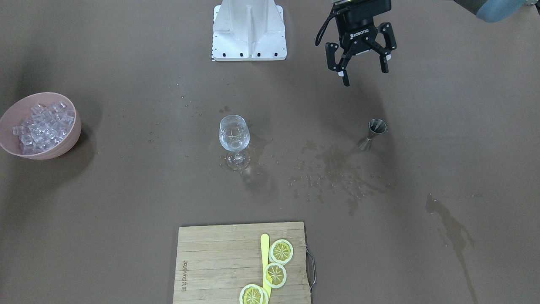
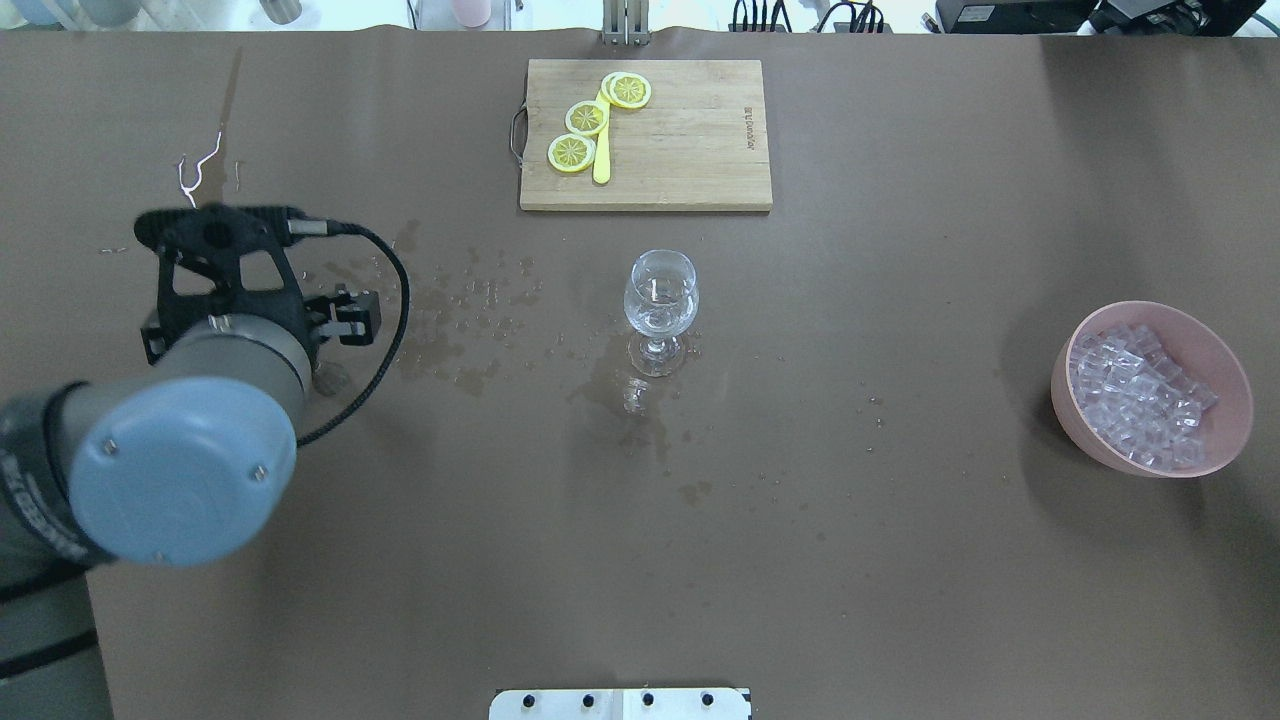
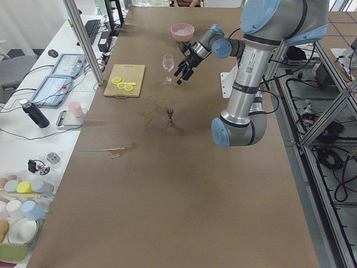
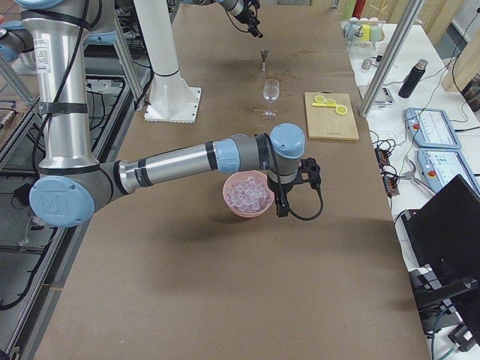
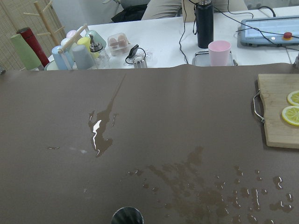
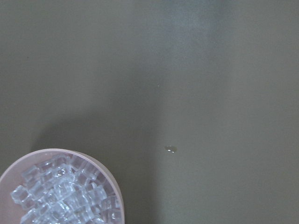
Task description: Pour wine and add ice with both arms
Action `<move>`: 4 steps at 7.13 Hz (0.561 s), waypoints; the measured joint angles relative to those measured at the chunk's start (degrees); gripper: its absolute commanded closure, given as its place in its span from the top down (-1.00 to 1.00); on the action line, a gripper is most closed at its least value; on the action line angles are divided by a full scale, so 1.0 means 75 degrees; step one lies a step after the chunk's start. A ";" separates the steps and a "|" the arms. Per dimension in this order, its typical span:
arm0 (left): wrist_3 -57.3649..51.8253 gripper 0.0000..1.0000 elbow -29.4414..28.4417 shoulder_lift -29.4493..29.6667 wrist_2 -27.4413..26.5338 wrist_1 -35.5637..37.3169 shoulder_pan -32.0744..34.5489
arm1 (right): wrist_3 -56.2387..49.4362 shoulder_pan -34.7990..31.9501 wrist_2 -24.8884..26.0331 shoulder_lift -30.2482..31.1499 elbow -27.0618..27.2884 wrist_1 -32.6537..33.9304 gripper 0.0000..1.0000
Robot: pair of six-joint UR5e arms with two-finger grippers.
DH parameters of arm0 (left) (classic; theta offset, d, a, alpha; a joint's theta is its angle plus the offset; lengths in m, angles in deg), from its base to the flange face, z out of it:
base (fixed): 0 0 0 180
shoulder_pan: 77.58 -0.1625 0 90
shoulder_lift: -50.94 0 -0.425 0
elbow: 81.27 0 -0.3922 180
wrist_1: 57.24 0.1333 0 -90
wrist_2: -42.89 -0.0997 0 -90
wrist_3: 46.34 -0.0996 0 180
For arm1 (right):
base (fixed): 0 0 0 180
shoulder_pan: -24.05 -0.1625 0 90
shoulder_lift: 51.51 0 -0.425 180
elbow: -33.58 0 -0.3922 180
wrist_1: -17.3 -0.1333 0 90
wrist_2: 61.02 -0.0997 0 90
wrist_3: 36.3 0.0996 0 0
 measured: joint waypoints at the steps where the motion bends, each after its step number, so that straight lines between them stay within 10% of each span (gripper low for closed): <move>1: -0.1210 0.97 -0.0135 0.0060 0.0935 -0.0167 0.0811 | 0.0439 0.0228 -0.0005 -0.0003 0.0294 -0.0003 1.00; 4: -0.4888 0.97 -0.1816 -0.0031 0.4521 -0.1689 0.3753 | 0.1931 0.1252 0.0092 0.0014 0.0999 -0.0546 1.00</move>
